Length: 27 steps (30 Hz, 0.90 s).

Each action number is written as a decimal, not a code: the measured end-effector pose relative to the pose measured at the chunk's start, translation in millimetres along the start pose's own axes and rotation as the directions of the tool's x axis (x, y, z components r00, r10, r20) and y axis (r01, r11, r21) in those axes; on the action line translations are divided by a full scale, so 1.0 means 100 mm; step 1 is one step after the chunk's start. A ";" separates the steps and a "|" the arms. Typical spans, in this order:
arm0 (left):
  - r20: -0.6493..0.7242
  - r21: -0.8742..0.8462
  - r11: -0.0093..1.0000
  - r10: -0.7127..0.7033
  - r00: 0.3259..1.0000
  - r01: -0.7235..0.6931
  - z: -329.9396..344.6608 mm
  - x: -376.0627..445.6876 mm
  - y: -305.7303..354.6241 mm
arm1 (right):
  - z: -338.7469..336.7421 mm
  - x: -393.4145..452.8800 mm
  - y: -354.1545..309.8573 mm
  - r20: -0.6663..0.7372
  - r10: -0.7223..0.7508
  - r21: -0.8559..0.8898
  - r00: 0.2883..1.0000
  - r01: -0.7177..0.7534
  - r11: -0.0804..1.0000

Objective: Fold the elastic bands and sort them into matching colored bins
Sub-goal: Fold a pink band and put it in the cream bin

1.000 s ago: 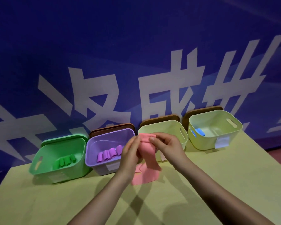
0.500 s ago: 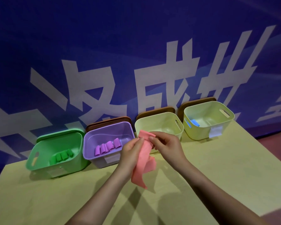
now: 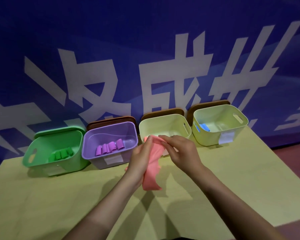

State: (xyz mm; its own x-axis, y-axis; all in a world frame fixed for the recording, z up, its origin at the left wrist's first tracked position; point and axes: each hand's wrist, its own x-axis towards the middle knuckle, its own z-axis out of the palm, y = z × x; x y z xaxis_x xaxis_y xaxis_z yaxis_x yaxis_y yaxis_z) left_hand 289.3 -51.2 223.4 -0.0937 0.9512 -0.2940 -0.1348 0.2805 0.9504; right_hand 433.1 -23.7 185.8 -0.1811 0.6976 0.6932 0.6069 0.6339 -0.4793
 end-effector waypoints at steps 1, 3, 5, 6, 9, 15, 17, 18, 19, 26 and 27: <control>0.004 -0.009 1.000 -0.023 1.000 0.023 0.00 0.02 0.02 | -0.01 0.01 0.04 0.027 -0.080 -0.015 0.996 0.081 0.997; 0.013 -0.012 0.999 -0.039 0.999 0.039 0.00 0.07 0.06 | -0.03 0.09 0.09 0.103 -0.198 -0.011 0.975 0.200 0.980; 0.029 -0.001 1.000 -0.016 0.999 0.016 -0.02 0.14 0.09 | -0.04 0.21 0.14 0.193 -0.237 0.044 0.952 0.233 0.971; 0.040 0.000 1.000 0.001 0.999 -0.001 -0.04 0.18 0.11 | -0.05 0.27 0.17 0.244 -0.232 0.090 0.942 0.216 0.972; 0.039 -0.002 0.998 0.068 0.997 -0.068 -0.07 0.34 0.17 | -0.08 0.40 0.18 0.359 -0.039 0.291 0.933 -0.073 0.954; 0.064 0.016 0.995 0.098 0.993 -0.099 0.01 0.45 0.19 | 0.08 0.51 0.00 0.407 0.453 0.553 0.793 -0.608 0.569; 0.042 0.144 0.963 0.222 0.974 -0.226 0.00 0.48 0.13 | 0.15 0.48 -0.01 0.405 0.478 0.558 0.780 -0.624 0.546; 0.041 0.212 0.934 0.285 0.958 -0.287 -0.02 0.49 0.09 | 0.18 0.44 -0.01 0.371 0.496 0.548 0.785 -0.617 0.565; 0.040 0.247 0.914 0.321 0.946 -0.321 -0.03 0.50 0.05 | 0.22 0.40 -0.02 0.327 0.512 0.513 0.794 -0.605 0.610; -0.066 0.297 0.954 -0.022 0.998 0.041 -0.07 0.59 -0.06 | 0.36 0.29 0.03 0.097 0.289 0.101 0.952 -0.299 0.949; -0.055 0.258 0.964 -0.044 0.998 0.057 -0.08 0.60 -0.07 | 0.38 0.27 0.04 0.103 0.268 0.067 0.958 -0.275 0.959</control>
State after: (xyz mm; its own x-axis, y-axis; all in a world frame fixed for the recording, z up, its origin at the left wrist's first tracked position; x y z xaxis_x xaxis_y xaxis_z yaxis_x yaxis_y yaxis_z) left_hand 276.5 3.0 197.8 -0.1416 0.9295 -0.3405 0.1197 0.3575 0.9262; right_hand 401.5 10.9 182.1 -0.0911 0.8724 0.4802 0.5804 0.4383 -0.6863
